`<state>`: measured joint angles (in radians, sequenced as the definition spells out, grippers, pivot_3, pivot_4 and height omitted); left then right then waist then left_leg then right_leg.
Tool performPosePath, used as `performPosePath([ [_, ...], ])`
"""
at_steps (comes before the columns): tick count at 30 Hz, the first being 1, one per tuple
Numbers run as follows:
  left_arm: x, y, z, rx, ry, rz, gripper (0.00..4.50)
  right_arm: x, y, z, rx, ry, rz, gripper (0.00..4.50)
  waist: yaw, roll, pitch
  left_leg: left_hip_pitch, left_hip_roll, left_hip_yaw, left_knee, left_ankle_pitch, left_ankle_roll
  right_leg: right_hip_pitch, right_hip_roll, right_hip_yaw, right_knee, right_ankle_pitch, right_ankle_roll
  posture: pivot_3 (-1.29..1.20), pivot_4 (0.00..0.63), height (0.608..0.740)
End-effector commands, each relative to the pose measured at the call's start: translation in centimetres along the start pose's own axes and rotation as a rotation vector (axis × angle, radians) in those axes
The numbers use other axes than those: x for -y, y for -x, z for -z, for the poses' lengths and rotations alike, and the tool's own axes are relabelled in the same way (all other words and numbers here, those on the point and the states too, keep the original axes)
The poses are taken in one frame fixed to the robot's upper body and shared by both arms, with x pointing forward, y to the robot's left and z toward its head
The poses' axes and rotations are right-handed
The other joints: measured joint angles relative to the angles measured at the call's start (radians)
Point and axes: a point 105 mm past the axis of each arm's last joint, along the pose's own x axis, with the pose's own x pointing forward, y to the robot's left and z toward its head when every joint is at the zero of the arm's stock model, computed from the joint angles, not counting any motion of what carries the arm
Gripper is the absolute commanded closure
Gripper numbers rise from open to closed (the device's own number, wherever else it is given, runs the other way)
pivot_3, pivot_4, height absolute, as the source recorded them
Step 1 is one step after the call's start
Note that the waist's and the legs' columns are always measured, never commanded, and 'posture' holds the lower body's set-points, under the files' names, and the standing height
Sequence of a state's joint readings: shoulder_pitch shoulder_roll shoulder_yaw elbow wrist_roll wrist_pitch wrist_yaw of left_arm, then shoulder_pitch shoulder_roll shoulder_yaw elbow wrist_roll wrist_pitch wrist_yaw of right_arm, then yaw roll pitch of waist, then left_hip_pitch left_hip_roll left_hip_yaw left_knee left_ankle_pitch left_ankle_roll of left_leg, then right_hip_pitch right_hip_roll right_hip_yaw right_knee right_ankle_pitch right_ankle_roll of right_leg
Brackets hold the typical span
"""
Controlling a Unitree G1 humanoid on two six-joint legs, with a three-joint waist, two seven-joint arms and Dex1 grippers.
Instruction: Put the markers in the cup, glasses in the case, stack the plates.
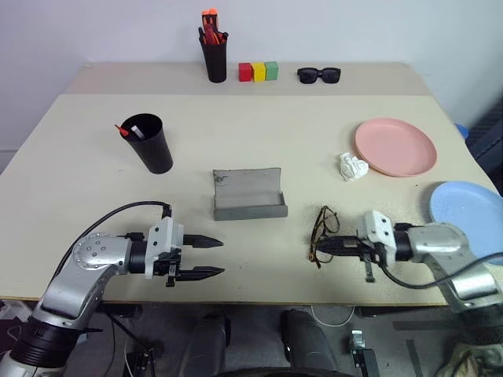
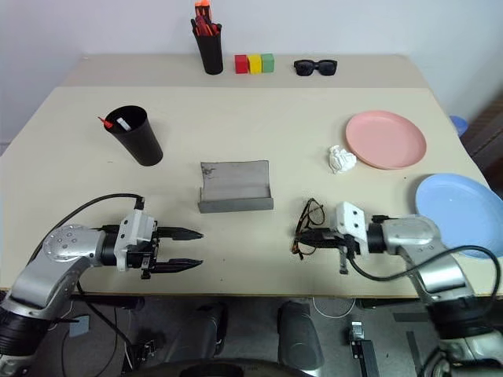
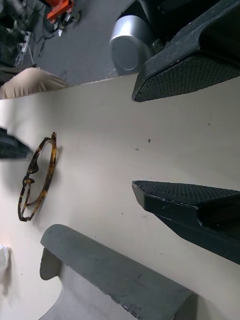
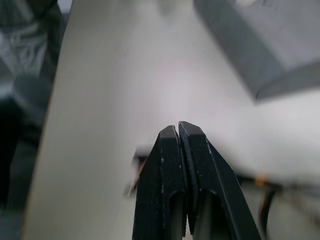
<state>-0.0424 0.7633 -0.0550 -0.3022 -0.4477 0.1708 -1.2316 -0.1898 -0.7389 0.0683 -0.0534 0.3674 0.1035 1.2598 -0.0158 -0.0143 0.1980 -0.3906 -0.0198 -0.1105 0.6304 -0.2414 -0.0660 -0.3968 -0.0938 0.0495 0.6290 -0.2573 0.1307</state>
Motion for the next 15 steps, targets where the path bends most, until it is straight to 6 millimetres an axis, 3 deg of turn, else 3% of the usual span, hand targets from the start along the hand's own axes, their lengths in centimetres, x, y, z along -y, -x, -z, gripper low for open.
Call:
performPosePath([
  [1, 0.1, 0.2, -0.9, 0.014, -0.023, -0.009, 1.97, 0.5, -0.2, -0.5, 0.021, 0.009, 0.014, 4.47, 0.003, 0.000, 0.000, 0.000, 0.000, 0.000, 0.000, 0.000, 0.000, 0.000, 0.000, 0.000, 0.000, 0.000, 0.000, 0.00, 0.150, 0.740],
  [5, 0.2, 0.3, -1.0, 0.011, -0.022, -0.016, 1.97, 0.9, 0.4, -0.7, 0.019, 0.016, 0.050, 4.47, 0.001, 0.000, 0.000, 0.000, 0.000, 0.000, 0.000, 0.000, 0.000, 0.000, 0.000, 0.000, 0.000, 0.000, 0.000, 0.00, 0.150, 0.740],
  [8, 0.2, 0.0, -1.1, 0.016, -0.018, -0.015, 1.97, 1.6, 2.5, -0.2, -0.043, 0.054, 0.107, 4.47, 0.001, 0.000, 0.000, 0.000, 0.000, 0.000, 0.000, 0.000, 0.000, 0.000, 0.000, 0.000, 0.001, 0.000, 0.000, 0.00, 0.150, 0.740],
  [15, 0.1, -0.2, -1.1, 0.020, -0.014, -0.005, 1.97, 0.2, 4.6, 1.3, -0.129, 0.070, 0.107, 4.47, -0.001, 0.000, 0.000, 0.000, 0.000, 0.000, -0.001, 0.000, 0.000, 0.000, 0.000, 0.000, 0.001, 0.000, 0.000, 0.00, 0.150, 0.740],
])
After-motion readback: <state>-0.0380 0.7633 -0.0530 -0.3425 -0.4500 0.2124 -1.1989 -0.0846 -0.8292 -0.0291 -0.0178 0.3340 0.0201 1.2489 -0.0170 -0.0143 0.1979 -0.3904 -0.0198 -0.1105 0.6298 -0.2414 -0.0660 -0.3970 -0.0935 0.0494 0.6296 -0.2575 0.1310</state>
